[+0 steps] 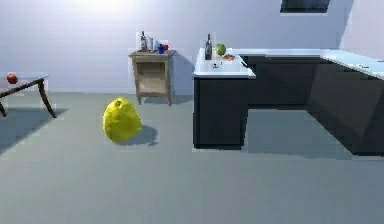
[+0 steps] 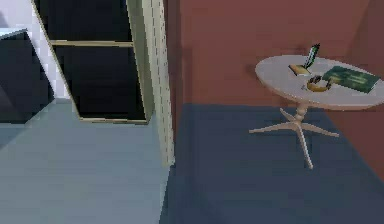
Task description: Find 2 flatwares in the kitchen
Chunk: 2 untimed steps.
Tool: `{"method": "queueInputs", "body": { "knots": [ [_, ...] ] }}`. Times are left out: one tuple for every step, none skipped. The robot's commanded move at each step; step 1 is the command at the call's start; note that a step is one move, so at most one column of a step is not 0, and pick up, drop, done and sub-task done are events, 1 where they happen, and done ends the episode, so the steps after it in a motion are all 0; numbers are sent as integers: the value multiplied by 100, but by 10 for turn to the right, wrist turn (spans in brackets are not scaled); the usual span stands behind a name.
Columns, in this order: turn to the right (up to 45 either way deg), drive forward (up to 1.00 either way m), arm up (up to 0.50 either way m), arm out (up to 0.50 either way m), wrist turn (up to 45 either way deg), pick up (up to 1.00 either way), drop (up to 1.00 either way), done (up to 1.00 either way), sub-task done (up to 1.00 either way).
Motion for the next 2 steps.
{"method": "queueInputs", "body": {
  "knots": [
    [0,60,0,0,0,0,0,0,0],
    [-390,0,0,0,0,0,0,0,0]
  ]
}}
